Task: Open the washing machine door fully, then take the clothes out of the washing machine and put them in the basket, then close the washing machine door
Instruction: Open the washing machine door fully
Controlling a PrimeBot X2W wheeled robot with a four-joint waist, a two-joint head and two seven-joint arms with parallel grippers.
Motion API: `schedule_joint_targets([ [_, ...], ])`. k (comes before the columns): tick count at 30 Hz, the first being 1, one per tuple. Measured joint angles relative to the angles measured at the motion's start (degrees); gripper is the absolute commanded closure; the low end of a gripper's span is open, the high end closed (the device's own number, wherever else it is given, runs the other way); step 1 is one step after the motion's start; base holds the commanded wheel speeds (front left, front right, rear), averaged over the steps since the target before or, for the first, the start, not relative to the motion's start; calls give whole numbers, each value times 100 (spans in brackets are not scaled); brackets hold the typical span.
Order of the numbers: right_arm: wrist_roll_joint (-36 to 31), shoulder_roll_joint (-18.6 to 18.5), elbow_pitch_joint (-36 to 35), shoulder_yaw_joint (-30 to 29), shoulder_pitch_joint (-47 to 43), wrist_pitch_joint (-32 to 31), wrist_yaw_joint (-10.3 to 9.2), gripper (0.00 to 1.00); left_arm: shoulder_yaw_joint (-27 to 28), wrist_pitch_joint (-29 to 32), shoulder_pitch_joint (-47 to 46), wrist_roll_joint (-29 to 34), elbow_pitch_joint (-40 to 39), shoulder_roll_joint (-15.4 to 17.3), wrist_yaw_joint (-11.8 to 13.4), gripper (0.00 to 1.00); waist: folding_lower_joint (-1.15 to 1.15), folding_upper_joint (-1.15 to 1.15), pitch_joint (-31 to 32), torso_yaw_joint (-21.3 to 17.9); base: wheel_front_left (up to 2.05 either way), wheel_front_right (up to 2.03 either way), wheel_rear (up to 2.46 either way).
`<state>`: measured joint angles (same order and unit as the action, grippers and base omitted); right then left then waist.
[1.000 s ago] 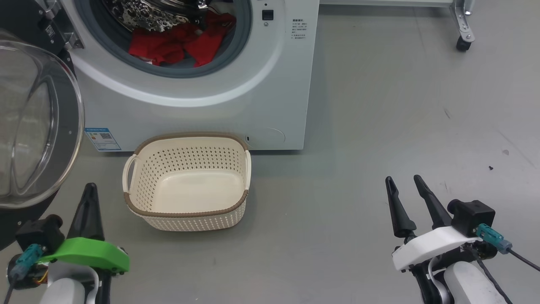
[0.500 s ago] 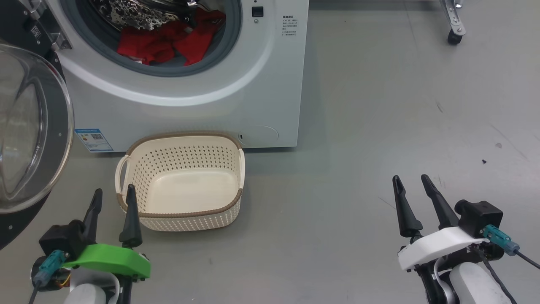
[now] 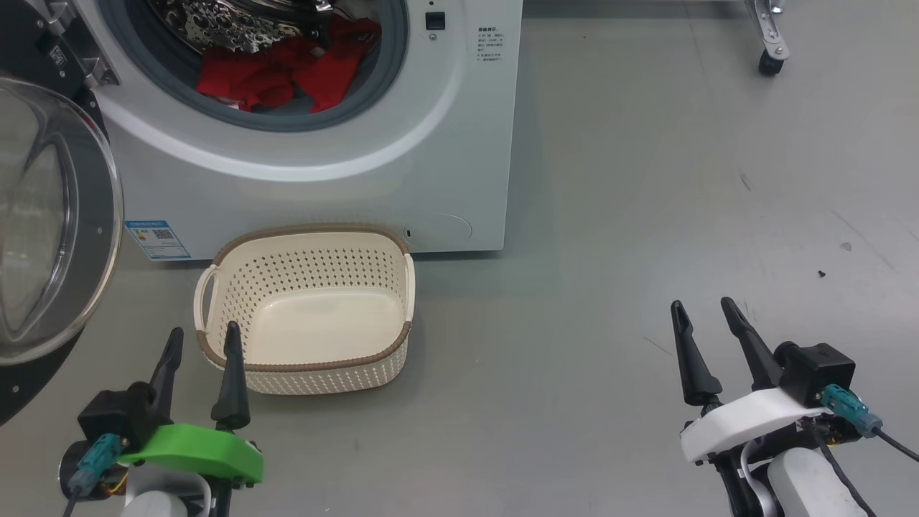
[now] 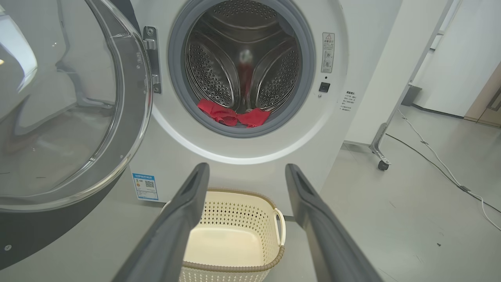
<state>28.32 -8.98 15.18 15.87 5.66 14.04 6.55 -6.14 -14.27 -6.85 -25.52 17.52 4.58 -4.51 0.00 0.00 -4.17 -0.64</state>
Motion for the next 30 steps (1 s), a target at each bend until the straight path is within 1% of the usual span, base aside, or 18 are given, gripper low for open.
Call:
schedule_joint_targets([
  [8, -74, -11, -2, -1, -1, 0, -18, 0, -9, 0, 55, 36, -57, -12, 33, 0, 0, 0, 2, 4, 0, 0, 0],
  [13, -77, -10, -3, -1, -7, 24, -22, 0, -9, -1, 87, 63, -101, -18, 119, 0, 0, 0, 3, 5, 0, 0, 0],
  [30, -119, 27, -2, -14, -34, 25, -23, 0, -15, -1, 125, 151, -170, -33, 146, 0, 0, 0, 9, -30, 0, 0, 0],
])
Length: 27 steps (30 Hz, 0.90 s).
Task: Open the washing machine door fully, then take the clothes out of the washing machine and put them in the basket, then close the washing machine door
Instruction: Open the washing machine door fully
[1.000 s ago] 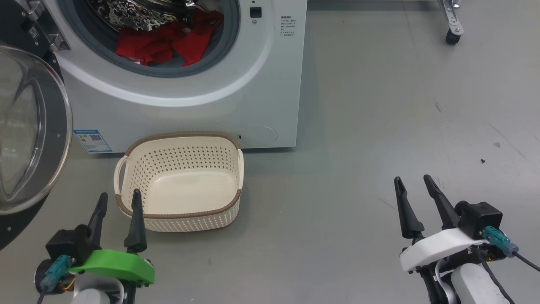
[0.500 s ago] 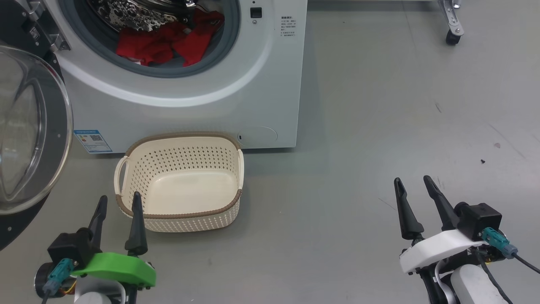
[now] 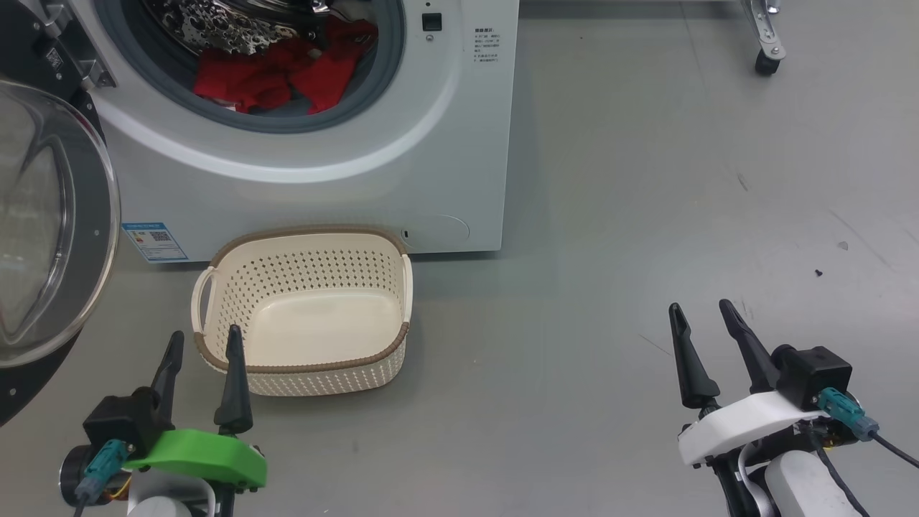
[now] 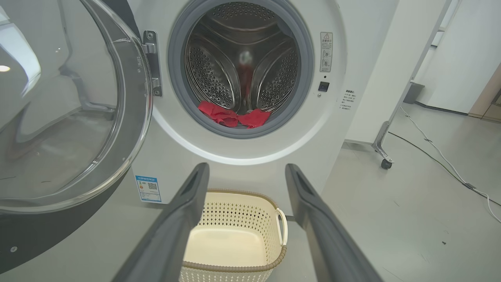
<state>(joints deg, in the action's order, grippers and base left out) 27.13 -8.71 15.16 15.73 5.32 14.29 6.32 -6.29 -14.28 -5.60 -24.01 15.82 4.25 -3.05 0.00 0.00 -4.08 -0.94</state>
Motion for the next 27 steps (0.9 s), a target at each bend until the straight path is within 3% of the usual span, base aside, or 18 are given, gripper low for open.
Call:
schedule_joint_targets([
  [27, -51, 15, 43, 16, -4, 0, 2, 0, -74, 0, 81, -4, -23, -20, -11, 0, 0, 0, 51, -35, 0, 0, 0],
])
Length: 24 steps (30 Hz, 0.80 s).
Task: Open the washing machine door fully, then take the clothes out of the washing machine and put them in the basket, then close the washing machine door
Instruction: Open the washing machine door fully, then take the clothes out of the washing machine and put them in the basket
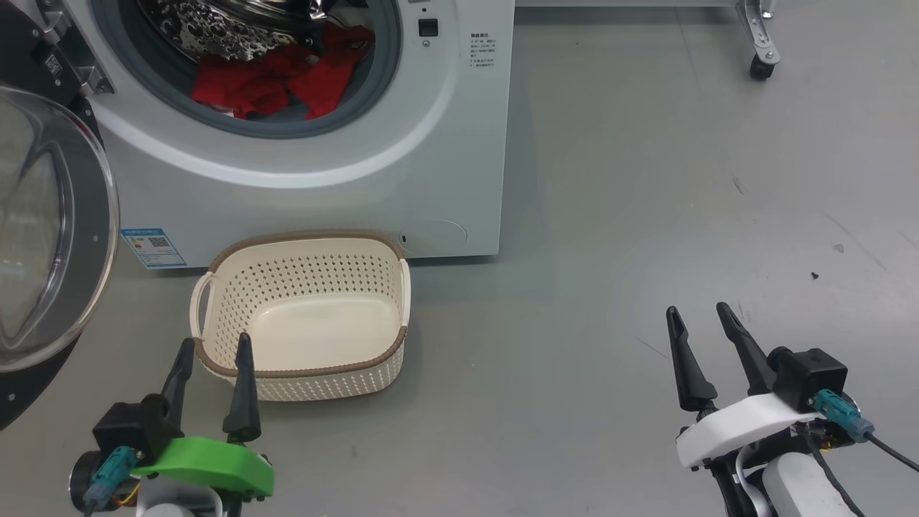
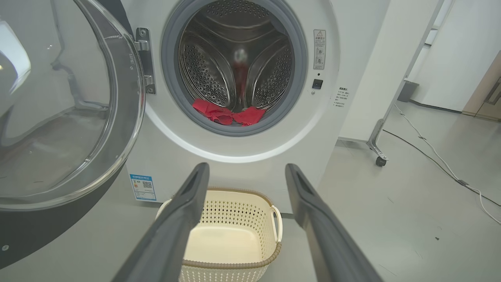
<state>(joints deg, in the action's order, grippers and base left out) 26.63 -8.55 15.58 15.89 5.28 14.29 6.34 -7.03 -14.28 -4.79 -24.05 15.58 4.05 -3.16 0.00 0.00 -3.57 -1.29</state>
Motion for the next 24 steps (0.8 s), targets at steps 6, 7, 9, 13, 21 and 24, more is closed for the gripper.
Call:
schedule_joint_targets([
  [6, -4, 9, 26, 23, -10, 0, 1, 0, -58, 0, 30, -203, -37, -32, -123, 0, 0, 0, 27, -3, 12, -12, 0],
  [7, -4, 10, 26, 23, -13, 0, 1, 0, -56, 0, 33, -210, -43, -32, -123, 0, 0, 0, 28, -3, 25, -25, 0],
  [9, -4, 15, 27, 23, -15, 0, 1, 0, -56, 0, 35, -210, -52, -32, -123, 0, 0, 0, 28, -3, 31, -31, 0],
  [13, -4, 31, 34, 22, -27, 0, 2, 0, -56, 0, 36, -210, -78, -32, -125, 0, 0, 0, 20, -2, 43, -43, 0],
  [21, -4, 32, 44, 1, -53, 0, 3, 0, -57, 0, 36, -210, -101, -32, -152, 0, 0, 0, -8, 10, 68, -68, 0],
  [24, -4, 30, 46, -3, -55, 0, 4, 0, -59, 0, 36, -210, -108, -31, -152, 0, 0, 0, -20, 18, 91, -91, 0],
])
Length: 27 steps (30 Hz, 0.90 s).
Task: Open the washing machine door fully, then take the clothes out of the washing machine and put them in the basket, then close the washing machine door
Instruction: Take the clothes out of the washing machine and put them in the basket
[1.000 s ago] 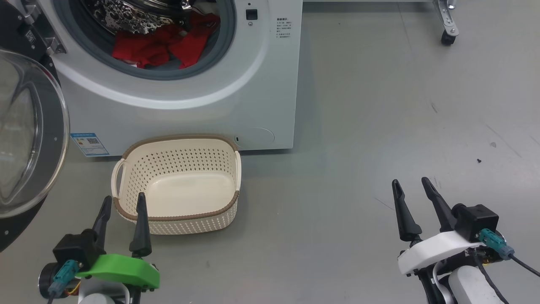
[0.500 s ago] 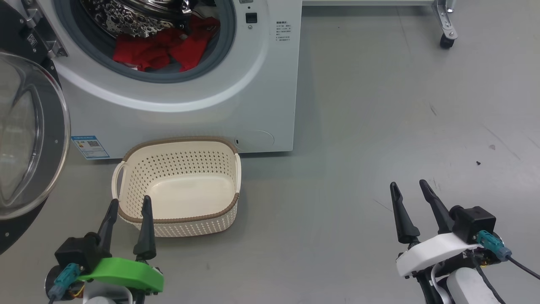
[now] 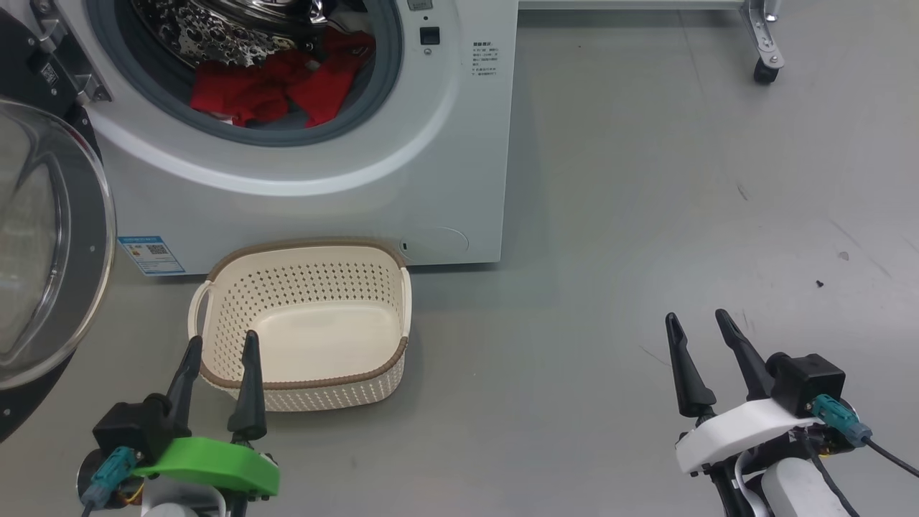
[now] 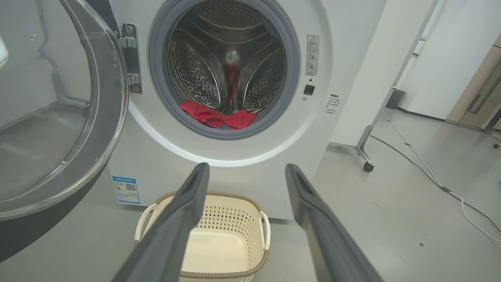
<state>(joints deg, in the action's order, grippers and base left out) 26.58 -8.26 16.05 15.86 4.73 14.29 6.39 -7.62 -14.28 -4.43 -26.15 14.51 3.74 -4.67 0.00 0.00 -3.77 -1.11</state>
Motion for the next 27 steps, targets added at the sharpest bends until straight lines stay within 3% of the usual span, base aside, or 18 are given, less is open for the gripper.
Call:
schedule_joint_targets([
  [27, -1, 4, 56, -29, -5, 0, 1, 0, -49, 0, 0, 113, -14, 26, 18, 0, 0, 0, 45, 43, 138, -138, 0],
])
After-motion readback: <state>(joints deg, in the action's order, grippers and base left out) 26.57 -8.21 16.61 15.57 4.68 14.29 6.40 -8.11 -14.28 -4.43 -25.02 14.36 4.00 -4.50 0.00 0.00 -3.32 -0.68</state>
